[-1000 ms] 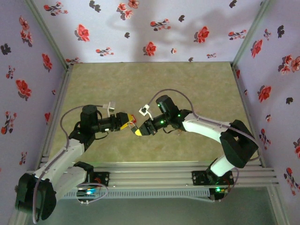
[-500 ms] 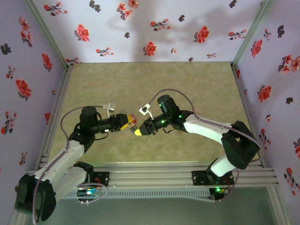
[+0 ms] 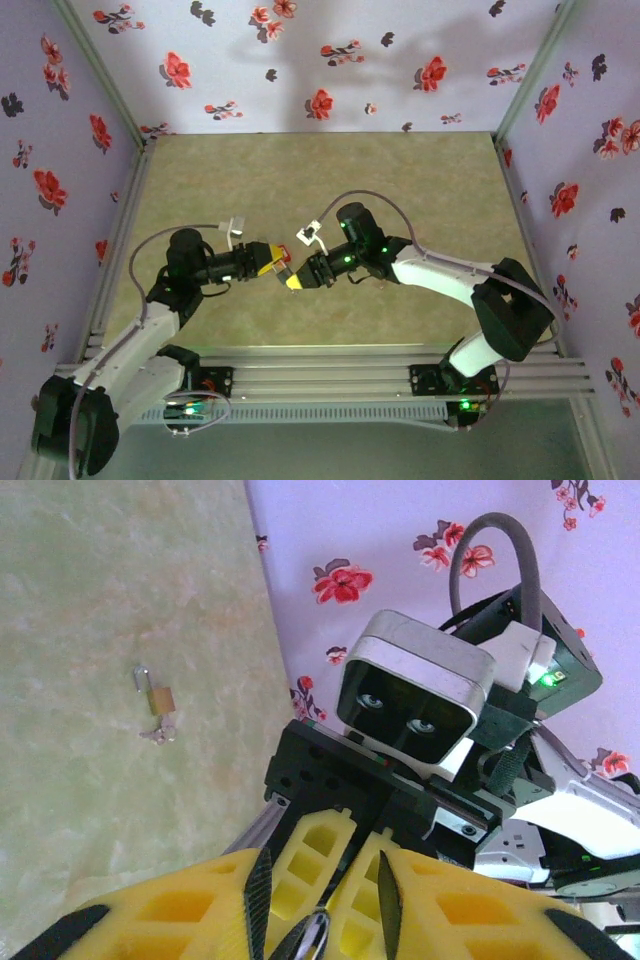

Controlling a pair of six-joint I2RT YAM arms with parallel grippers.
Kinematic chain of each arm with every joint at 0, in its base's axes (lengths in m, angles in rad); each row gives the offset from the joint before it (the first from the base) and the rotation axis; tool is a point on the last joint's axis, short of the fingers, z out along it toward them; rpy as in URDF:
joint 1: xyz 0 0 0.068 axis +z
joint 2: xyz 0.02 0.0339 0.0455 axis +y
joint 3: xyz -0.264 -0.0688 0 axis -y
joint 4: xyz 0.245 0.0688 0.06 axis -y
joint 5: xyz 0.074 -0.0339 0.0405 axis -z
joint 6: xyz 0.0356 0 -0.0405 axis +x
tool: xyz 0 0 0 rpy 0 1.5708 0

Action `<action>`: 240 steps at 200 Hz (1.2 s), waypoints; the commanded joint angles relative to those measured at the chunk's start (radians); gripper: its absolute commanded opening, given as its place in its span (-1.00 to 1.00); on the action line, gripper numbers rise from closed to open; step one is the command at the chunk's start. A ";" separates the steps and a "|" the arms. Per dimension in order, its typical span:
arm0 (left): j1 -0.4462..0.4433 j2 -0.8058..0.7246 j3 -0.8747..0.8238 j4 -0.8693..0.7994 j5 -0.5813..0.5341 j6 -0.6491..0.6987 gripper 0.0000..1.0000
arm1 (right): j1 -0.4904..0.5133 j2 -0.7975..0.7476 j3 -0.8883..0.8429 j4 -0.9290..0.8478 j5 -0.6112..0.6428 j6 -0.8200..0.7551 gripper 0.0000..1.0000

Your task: Lock with the key

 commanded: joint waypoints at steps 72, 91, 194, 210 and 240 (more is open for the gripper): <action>-0.021 -0.020 -0.016 0.046 0.029 -0.002 -0.49 | -0.029 -0.040 -0.051 0.187 -0.043 0.120 -1.00; -0.021 -0.024 -0.015 0.046 0.029 -0.001 -0.51 | -0.031 -0.040 -0.054 0.204 -0.051 0.134 -1.00; -0.021 -0.040 0.000 -0.038 0.007 0.051 -0.43 | -0.029 -0.029 -0.061 0.242 -0.083 0.156 -1.00; -0.020 -0.050 0.012 -0.087 -0.008 0.078 -0.42 | -0.029 -0.029 -0.061 0.242 -0.083 0.155 -1.00; -0.012 -0.061 0.020 -0.117 -0.017 0.095 -0.43 | -0.027 -0.027 -0.060 0.239 -0.087 0.154 -1.00</action>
